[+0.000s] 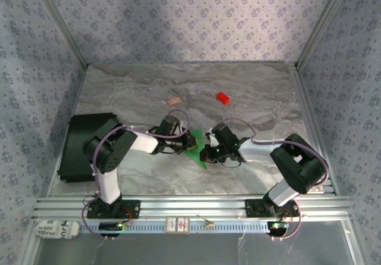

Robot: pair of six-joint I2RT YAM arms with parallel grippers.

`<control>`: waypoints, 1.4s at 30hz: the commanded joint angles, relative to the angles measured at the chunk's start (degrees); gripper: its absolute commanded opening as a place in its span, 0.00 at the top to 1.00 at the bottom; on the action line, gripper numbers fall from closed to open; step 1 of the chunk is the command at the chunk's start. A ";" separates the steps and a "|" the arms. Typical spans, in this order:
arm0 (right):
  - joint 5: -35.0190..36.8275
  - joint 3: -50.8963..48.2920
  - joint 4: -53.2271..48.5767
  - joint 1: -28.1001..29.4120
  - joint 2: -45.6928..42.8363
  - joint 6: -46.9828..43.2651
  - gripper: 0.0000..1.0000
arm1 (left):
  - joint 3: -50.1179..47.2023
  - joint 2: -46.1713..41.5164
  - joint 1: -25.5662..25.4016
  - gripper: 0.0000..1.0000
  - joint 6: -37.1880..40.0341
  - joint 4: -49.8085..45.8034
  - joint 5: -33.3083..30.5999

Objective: Fold a paper plane with a square sheet of paper (pick it up from the middle)
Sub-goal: Fourth fold the wing at the center of the table.

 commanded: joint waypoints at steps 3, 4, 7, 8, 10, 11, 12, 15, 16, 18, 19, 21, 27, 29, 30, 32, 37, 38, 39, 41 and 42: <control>0.18 0.20 -2.57 0.31 -3.15 0.98 0.96 | -0.80 1.19 0.05 0.99 1.24 -4.92 -3.09; -0.04 0.76 -2.58 0.43 -3.17 0.88 0.96 | -0.84 1.15 0.04 0.99 1.24 -4.92 -3.05; -0.04 2.46 -2.71 0.66 -2.33 0.65 0.96 | -0.87 1.19 0.13 0.99 1.28 -4.84 -3.15; 0.11 3.04 -2.82 0.73 -1.69 0.62 0.96 | -0.88 1.18 0.12 0.99 1.25 -4.91 -3.07; 0.10 3.76 -2.91 0.88 -0.12 0.50 0.95 | -0.86 1.18 0.10 0.99 1.24 -4.89 -3.06; -0.02 3.99 -2.85 1.05 0.69 0.43 0.95 | -0.88 1.19 0.04 0.99 1.24 -4.91 -3.10; 0.29 4.09 -2.92 1.21 1.26 0.42 0.95 | -0.88 1.19 0.06 0.99 1.24 -4.92 -3.06; 1.53 3.75 -4.12 1.23 2.79 0.48 0.95 | -0.86 1.24 0.08 0.99 1.33 -4.85 -3.14; 1.52 3.51 -4.39 1.25 3.08 0.43 0.95 | -0.88 1.28 0.04 0.99 1.33 -4.89 -3.14; 1.58 2.22 -4.26 1.47 3.25 0.59 0.95 | -0.88 1.28 0.13 0.99 1.26 -4.82 -3.06; 1.67 1.44 -3.89 1.49 3.08 0.77 0.95 | -0.97 1.28 0.05 0.99 1.34 -4.82 -3.12; 1.76 -0.46 -2.98 1.51 2.30 1.40 0.95 | -1.10 1.18 0.12 0.99 1.33 -4.83 -3.24; 0.54 -4.47 -0.06 1.66 0.26 2.80 0.96 | -1.45 1.19 0.33 0.99 1.35 -4.83 -3.23; 0.03 -5.52 0.77 1.68 -0.16 3.19 0.96 | -1.47 1.20 0.39 0.99 1.34 -4.84 -3.32; -0.07 -5.96 1.11 1.76 -0.38 3.30 0.95 | -1.43 1.26 0.44 0.99 1.34 -4.83 -3.32; -0.04 -7.17 1.79 1.93 -1.00 3.85 0.96 | -1.49 1.28 0.40 0.99 1.41 -4.88 -3.32; 0.31 -9.30 1.25 2.31 -2.95 4.01 0.96 | -1.68 1.45 0.53 0.99 1.34 -4.92 -3.49; 0.52 -9.72 0.77 2.29 -3.38 3.69 0.96 | -1.71 1.45 0.50 0.99 1.35 -4.88 -3.42; 0.82 -10.02 0.15 2.18 -3.77 3.57 0.96 | -1.68 1.41 0.53 0.99 1.33 -4.88 -3.41; 0.75 -10.71 -0.72 2.10 -4.34 2.92 0.96 | -1.69 1.37 0.65 0.99 1.37 -5.00 -3.45; 0.67 -10.96 -0.95 2.11 -4.67 2.79 0.96 | -1.72 1.37 0.63 0.99 1.35 -5.01 -3.50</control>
